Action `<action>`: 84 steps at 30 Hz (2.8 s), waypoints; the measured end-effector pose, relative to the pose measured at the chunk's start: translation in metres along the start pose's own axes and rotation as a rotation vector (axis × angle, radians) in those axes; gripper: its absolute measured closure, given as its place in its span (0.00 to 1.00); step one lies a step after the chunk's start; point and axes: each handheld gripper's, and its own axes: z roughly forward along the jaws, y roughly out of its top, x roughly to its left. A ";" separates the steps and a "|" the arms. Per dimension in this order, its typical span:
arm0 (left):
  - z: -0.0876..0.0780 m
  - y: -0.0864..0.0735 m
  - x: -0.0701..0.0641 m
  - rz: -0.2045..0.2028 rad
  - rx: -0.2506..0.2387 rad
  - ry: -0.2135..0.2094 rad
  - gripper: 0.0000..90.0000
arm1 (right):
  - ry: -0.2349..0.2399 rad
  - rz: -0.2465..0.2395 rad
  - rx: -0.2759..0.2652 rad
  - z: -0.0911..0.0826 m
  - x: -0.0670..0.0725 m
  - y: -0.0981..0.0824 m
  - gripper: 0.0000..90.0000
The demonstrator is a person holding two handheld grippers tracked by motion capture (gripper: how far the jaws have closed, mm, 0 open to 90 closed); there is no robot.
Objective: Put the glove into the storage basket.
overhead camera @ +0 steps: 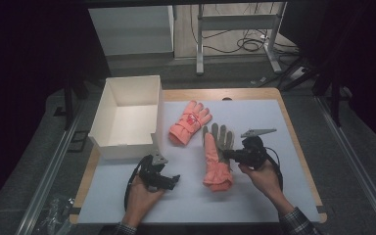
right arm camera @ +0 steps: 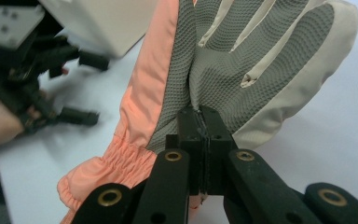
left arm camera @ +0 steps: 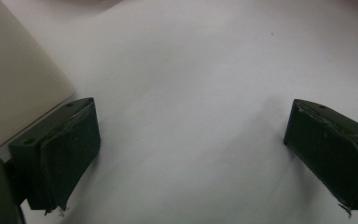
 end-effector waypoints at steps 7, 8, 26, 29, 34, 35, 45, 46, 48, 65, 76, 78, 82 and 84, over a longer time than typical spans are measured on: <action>0.000 0.000 0.000 0.003 0.005 -0.001 0.04 | -0.033 -0.017 0.038 0.016 0.006 -0.024 0.98; 0.000 0.000 0.000 0.002 0.005 -0.002 0.04 | -0.036 -0.020 0.046 0.019 0.005 -0.026 0.97; 0.000 0.000 0.000 0.005 0.004 0.000 0.04 | -0.113 -0.118 -0.016 0.017 -0.007 0.005 0.62; 0.000 0.000 0.000 -0.001 0.001 0.000 0.04 | -0.125 -0.119 -0.019 0.026 -0.012 0.018 0.54; 0.000 0.000 0.000 0.002 0.004 0.000 0.04 | -0.131 -0.135 -0.027 0.045 -0.018 0.042 0.44; 0.000 0.000 0.000 0.002 0.004 0.000 0.04 | -0.131 -0.138 -0.028 0.048 -0.019 0.046 0.44; 0.000 0.000 0.000 0.001 0.005 -0.001 0.04 | -0.160 -0.159 -0.015 0.092 -0.024 0.089 0.42; 0.000 0.000 0.000 0.000 0.005 -0.001 0.04 | -0.165 -0.160 -0.006 0.099 -0.025 0.095 0.41; 0.000 0.000 0.000 0.001 0.004 -0.001 0.04 | -0.173 -0.165 0.002 0.108 -0.026 0.100 0.41; 0.000 0.000 0.000 -0.001 0.002 -0.001 0.04 | -0.164 -0.136 0.024 0.169 -0.054 0.125 0.38; 0.000 0.000 0.000 -0.002 0.002 -0.002 0.04 | -0.106 -0.110 0.096 0.188 -0.058 0.122 0.77; 0.000 0.000 0.000 -0.002 0.002 -0.002 0.04 | -0.100 -0.104 0.091 0.187 -0.059 0.121 0.86; 0.000 0.000 0.000 -0.002 0.002 -0.002 0.04 | -0.099 -0.091 0.093 0.182 -0.059 0.122 0.96; 0.000 0.000 0.000 -0.002 0.002 -0.002 0.04 | -0.108 -0.097 0.101 0.179 -0.056 0.124 0.96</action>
